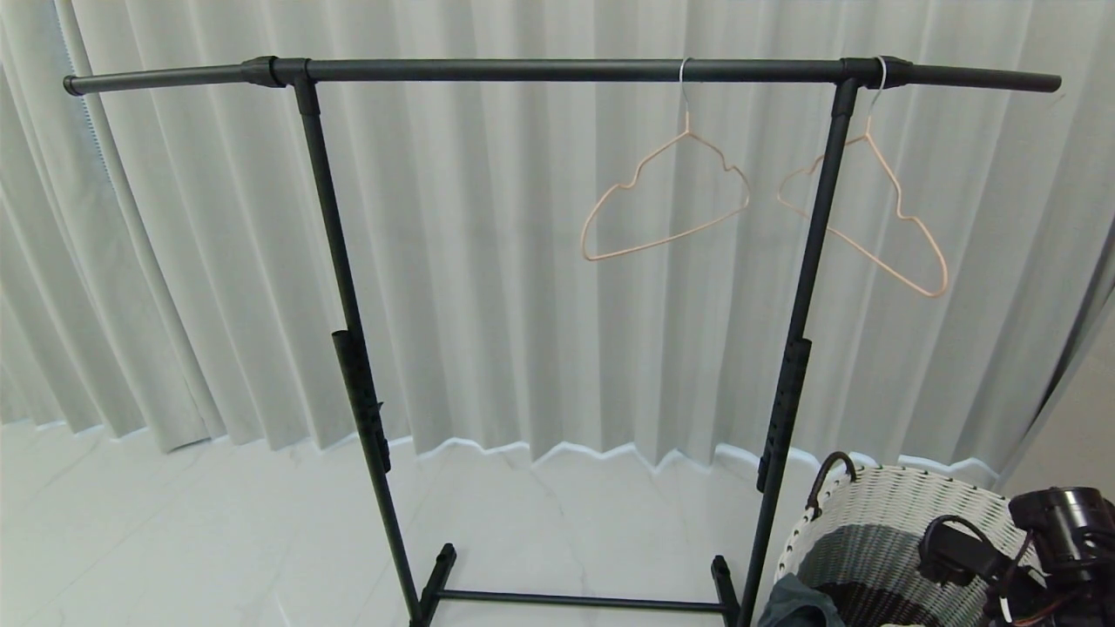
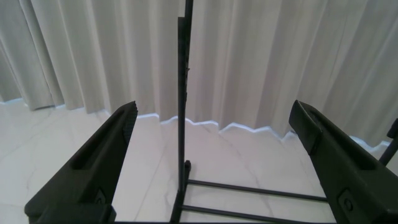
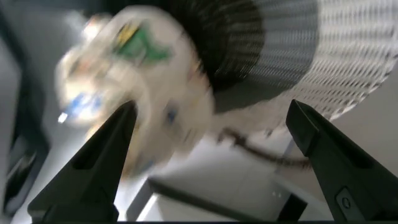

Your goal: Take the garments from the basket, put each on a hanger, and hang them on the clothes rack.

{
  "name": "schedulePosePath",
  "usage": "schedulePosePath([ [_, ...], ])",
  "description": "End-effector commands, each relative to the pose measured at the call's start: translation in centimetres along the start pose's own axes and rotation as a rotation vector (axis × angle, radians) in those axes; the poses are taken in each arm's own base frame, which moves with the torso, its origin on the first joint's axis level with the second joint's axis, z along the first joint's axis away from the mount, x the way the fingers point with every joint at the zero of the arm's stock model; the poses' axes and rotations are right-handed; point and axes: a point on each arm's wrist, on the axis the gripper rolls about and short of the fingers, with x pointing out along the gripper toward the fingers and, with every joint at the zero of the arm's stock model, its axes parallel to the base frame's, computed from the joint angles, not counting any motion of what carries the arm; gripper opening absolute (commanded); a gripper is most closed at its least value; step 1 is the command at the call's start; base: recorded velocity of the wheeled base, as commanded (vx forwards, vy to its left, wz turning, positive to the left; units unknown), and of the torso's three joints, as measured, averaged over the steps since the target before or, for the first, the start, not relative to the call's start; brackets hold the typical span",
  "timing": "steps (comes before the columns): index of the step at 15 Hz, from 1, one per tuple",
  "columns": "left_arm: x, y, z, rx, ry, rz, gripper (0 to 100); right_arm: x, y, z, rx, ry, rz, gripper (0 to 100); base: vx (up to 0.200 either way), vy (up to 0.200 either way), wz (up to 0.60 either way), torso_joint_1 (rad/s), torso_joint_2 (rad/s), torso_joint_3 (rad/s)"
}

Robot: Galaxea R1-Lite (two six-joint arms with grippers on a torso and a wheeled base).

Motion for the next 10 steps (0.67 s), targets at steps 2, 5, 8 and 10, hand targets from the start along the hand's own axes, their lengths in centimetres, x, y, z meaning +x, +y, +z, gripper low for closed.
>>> schedulePosePath([
  [2, 0.0, 0.0, 0.0, -0.001, 0.000, 0.001, 100, 2.6, 0.4, -0.3, -0.004, 0.037, 0.026, 100, 0.000, 0.000, 0.00, 0.000, 0.00, 0.000],
  [5, 0.0, 0.0, 0.0, -0.001, 0.000, 0.001, 100, 2.6, 0.3, -0.2, -0.001, 0.023, 0.014, 0, 0.000, 0.000, 0.00, 0.000, 0.00, 0.000],
  [8, 0.0, 0.0, 0.0, -0.001, 0.000, 0.001, 100, 2.6, 0.1, 0.0, 0.007, 0.003, -0.006, 0, 0.000, 0.000, 0.00, 0.000, 0.00, 0.000],
  [10, 0.0, 0.0, 0.0, -0.001, 0.000, 0.001, 100, 1.2, 0.2, -0.2, 0.024, -0.055, -0.050, 0, 0.000, 0.000, 0.00, 0.000, 0.00, 0.000],
])
